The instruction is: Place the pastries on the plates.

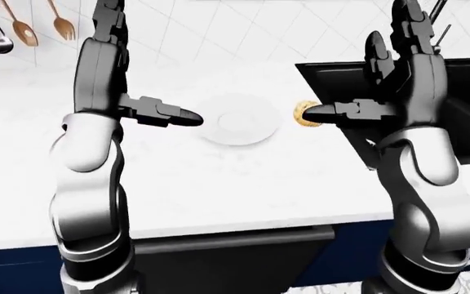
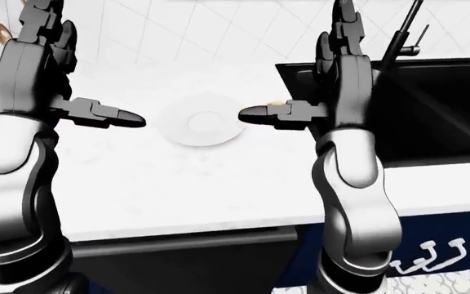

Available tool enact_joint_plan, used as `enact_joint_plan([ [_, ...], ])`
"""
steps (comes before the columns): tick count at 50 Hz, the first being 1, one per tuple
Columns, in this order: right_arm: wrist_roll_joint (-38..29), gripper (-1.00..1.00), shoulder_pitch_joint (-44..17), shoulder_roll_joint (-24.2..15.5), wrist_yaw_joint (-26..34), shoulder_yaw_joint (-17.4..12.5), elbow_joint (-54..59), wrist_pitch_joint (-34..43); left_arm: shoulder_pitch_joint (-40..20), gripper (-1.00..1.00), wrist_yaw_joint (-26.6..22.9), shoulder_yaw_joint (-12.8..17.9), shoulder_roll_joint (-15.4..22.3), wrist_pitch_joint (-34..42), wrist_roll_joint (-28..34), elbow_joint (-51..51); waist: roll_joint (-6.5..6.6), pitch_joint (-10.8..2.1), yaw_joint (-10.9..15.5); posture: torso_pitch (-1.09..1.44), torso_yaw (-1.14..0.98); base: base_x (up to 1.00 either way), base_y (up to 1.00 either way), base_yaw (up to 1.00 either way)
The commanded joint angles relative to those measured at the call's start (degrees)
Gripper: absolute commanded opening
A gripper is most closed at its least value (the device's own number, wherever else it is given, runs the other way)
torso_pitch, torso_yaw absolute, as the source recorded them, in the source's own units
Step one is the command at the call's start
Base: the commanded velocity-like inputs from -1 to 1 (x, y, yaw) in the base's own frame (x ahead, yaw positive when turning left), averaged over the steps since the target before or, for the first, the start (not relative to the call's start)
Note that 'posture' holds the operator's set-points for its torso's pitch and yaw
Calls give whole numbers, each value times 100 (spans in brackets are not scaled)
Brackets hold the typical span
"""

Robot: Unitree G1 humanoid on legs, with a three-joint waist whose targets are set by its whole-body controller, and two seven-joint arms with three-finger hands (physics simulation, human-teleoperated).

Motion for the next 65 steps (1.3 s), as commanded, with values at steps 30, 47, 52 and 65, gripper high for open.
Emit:
enact_joint_plan([
  [30,-52,100,-151,-51,-10,5,-103,-21,-110,100,-18,45,33,-161,126,-46,-73,-74,35,0,0,1,-9,0],
  [47,-606,100,-859,-247,405,232,829,270,-226,100,44,95,-26,-38,2,36,-109,-177,72,0,0,0,0,0],
  [52,-1042,100,-1371,-317,803,344,1983,-130,-318,100,195,127,-7,200,-234,-26,-96,-171,51,0,0,0,0,0],
  [65,-2193,100,-2489,-524,1701,427,4796,-1013,-274,100,501,226,81,351,-792,-251,-64,-181,45,0,0,0,0,0],
])
